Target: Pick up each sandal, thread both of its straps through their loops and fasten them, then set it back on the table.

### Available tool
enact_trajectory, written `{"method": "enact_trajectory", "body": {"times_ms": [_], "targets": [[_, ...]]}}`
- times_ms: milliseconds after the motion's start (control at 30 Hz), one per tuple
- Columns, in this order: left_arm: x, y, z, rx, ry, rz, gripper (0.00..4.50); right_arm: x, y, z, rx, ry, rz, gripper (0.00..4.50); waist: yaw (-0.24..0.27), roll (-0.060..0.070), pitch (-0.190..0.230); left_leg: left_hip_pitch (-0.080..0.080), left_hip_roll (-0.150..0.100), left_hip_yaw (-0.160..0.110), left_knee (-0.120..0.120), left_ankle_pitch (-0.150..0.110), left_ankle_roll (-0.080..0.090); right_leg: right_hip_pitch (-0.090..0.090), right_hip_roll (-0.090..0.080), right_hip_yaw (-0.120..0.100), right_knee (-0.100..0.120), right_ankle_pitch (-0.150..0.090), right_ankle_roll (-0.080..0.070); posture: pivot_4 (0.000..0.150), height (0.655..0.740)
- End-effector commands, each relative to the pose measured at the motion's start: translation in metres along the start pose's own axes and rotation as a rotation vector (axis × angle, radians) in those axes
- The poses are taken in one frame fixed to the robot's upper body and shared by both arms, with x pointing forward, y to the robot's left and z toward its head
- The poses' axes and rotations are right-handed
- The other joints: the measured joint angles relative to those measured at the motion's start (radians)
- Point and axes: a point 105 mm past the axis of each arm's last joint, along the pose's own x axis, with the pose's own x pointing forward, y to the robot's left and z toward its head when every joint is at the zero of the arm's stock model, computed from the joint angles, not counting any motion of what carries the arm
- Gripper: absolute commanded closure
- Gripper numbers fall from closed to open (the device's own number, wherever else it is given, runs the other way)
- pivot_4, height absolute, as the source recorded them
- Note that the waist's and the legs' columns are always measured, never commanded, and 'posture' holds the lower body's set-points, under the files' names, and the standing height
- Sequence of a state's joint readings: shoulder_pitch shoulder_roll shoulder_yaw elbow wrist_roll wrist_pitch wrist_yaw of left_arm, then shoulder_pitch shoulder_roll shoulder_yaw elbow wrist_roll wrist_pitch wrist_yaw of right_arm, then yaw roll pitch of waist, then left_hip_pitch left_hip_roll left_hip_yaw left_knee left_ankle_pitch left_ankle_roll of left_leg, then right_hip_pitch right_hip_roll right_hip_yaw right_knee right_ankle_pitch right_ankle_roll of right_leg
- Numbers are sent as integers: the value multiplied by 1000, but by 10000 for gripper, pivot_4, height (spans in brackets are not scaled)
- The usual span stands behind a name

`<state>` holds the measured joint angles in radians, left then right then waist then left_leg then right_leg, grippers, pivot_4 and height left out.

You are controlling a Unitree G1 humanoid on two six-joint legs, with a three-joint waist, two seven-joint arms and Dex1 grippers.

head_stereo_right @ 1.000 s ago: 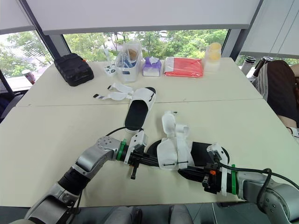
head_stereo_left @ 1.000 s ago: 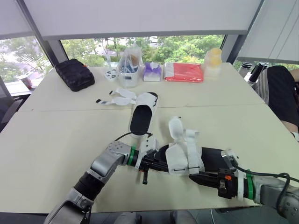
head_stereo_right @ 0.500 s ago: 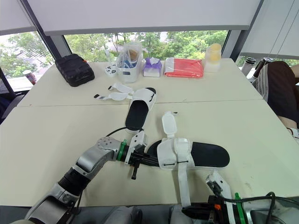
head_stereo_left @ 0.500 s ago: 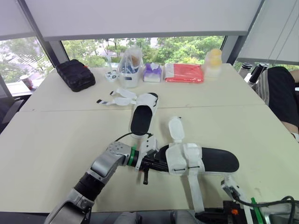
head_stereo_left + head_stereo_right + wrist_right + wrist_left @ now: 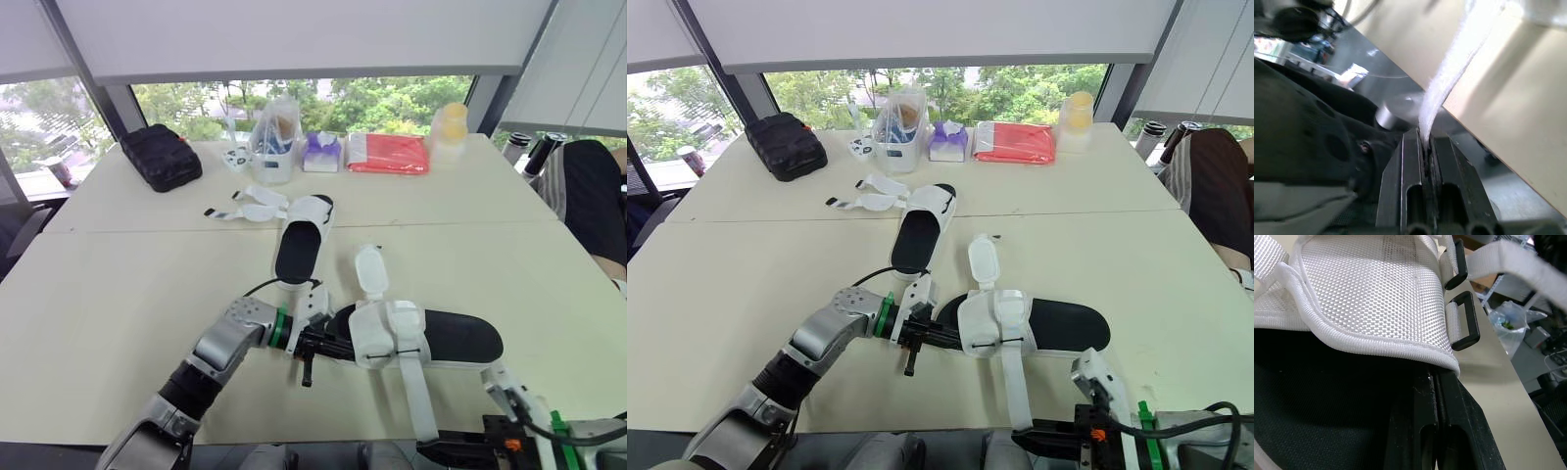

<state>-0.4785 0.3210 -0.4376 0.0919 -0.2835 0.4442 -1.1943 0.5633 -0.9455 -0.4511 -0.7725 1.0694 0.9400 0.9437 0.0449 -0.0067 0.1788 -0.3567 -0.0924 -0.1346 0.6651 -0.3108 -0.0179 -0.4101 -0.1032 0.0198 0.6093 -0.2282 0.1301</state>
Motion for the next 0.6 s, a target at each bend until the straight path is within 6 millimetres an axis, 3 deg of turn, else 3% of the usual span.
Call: {"method": "enact_trajectory", "body": {"times_ms": [33,233,400,600], "targets": [[5,1,-10,-15,45,1,45000,-9,26,26,-61,-47,84,44111,0,-1,0,0,0,0,0,0,0,0,0,0,0,0,0,1500,7400],[7,2,-10,-10,48,-5,45000,-4,33,10,-40,35,72,44111,19,-1,0,-1,0,-1,0,-1,1,1,0,-1,-4,1,-2,1500,7400],[8,2,-10,-7,51,-15,45000,-2,31,46,-80,-135,91,44111,18,0,0,-1,1,0,0,-1,2,4,0,-1,-12,5,3,1500,7400],[8,3,-10,-5,51,-10,45000,2,13,71,-13,-272,91,44111,20,-1,0,-2,1,1,0,-2,5,4,0,-1,-15,8,1,1500,7400]]}}
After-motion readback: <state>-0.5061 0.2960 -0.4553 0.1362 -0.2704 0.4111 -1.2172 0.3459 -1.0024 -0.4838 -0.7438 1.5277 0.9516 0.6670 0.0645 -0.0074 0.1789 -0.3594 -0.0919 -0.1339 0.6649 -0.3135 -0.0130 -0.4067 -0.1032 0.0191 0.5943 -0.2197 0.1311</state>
